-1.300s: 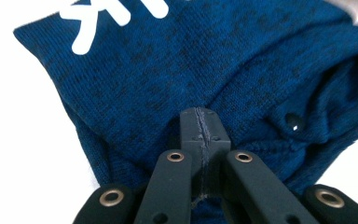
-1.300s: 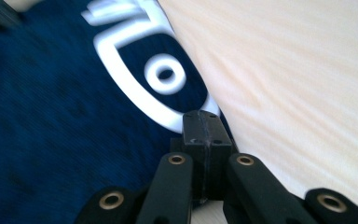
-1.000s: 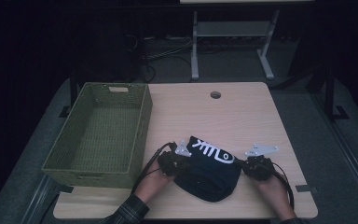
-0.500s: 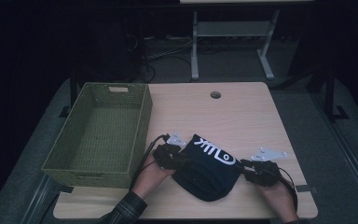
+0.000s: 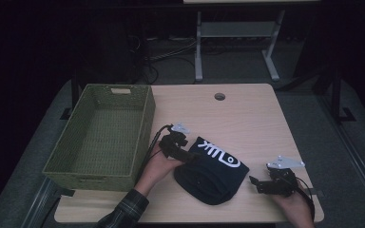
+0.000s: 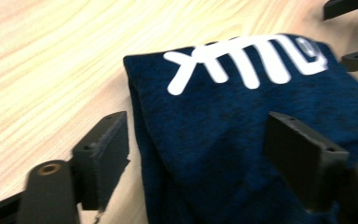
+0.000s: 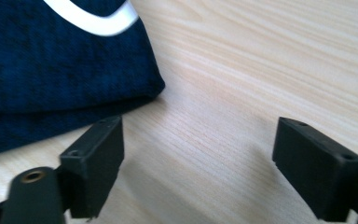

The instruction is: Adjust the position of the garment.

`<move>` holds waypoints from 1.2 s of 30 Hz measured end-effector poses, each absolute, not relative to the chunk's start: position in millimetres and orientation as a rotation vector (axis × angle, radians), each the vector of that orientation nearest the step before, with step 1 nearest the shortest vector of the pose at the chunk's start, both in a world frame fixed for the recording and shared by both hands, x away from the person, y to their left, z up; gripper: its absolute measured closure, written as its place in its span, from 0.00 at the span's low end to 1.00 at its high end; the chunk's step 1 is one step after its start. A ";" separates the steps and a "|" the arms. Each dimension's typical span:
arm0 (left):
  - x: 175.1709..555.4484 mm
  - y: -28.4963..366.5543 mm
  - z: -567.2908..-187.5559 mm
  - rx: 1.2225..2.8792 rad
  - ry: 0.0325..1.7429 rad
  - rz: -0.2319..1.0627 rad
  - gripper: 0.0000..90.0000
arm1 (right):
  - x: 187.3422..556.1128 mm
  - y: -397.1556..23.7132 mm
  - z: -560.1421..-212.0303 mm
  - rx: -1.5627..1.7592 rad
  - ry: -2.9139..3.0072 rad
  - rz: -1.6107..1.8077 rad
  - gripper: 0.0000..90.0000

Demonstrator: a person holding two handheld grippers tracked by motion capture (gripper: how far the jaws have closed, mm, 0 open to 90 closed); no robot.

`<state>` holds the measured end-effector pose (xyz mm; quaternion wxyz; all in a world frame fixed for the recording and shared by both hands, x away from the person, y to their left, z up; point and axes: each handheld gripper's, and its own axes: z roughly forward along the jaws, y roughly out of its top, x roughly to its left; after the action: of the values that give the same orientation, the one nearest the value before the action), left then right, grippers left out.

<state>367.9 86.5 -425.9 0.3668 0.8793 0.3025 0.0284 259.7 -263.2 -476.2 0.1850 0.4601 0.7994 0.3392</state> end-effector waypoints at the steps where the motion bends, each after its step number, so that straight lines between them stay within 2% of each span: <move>1: 367.9 86.5 -425.9 2.259 0.777 0.073 0.22 | 259.7 -263.2 -476.2 1.297 2.253 0.956 0.17; 16: 376.3 79.8 -458.1 2.337 0.816 0.008 0.17 | 262.8 -263.4 -481.9 1.297 2.249 0.979 0.14; 24: 372.8 75.5 -458.6 2.372 0.810 0.060 0.18 | 262.9 -263.4 -481.9 1.297 2.249 0.978 0.14; 25: 372.0 74.7 -458.5 2.366 0.812 0.059 0.19 | 262.9 -263.4 -481.9 1.297 2.249 0.978 0.14; 26: 371.7 74.9 -457.6 2.372 0.795 0.048 0.28 | 262.9 -263.4 -482.0 1.296 2.249 0.978 0.14; 28: 371.1 75.0 -456.6 2.372 0.781 0.024 0.31 | 262.9 -263.4 -482.0 1.296 2.250 0.978 0.14; 30: 370.8 75.3 -455.8 2.371 0.772 -0.004 0.39 | 262.9 -263.4 -482.0 1.296 2.249 0.978 0.14; 31: 370.8 75.7 -455.8 2.364 0.767 -0.026 0.45 | 263.1 -263.2 -481.9 1.299 2.247 0.977 0.14; 36: 371.8 75.6 -455.7 2.352 0.781 -0.068 0.55 | 263.2 -263.0 -481.9 1.300 2.246 0.976 0.14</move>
<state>371.8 75.6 -455.7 0.3253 0.8971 0.2979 -0.0259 263.2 -263.0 -481.9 0.1831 0.4610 0.7963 0.3461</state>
